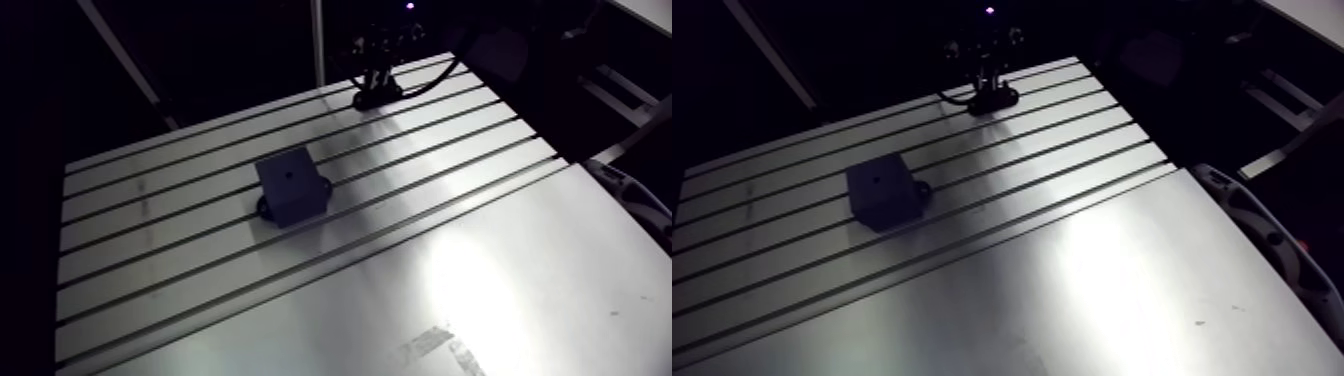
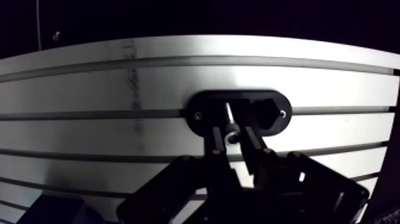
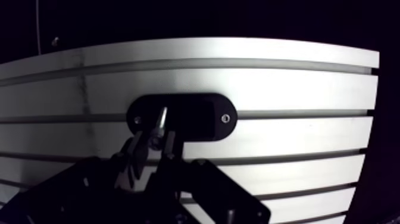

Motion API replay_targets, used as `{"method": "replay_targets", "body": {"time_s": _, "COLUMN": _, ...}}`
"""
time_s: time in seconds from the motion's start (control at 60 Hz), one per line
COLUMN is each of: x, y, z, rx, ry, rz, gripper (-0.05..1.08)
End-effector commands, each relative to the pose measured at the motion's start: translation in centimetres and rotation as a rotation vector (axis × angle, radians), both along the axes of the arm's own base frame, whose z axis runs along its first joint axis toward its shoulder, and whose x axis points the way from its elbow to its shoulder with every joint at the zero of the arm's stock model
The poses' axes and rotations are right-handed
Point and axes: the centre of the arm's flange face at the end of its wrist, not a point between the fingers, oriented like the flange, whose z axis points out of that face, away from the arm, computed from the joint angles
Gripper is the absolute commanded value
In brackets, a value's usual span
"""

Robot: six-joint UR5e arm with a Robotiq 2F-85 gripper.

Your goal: Pick up the M10 bolt and insert it into the hole until fully seated.

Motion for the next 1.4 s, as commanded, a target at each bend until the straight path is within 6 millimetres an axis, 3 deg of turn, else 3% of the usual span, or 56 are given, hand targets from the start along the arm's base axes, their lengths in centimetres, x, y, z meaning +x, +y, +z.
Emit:
{"method": "replay_targets", "body": {"time_s": 0.017, "x": 0.1, "y": 0.0, "z": 0.1, "rx": 0.000, "ry": 0.001, "rz": -0.001, "gripper": 0.71}}
{"method": "replay_targets", "body": {"time_s": 0.967, "x": 0.0, "y": 0.1, "z": 0.5, "rx": -0.001, "ry": 0.017, "rz": -0.002, "gripper": 0.86}}
{"method": "replay_targets", "body": {"time_s": 1.4, "x": -0.4, "y": 0.1, "z": 3.8, "rx": 0.013, "ry": 0.071, "rz": 0.005, "gripper": 1.01}}
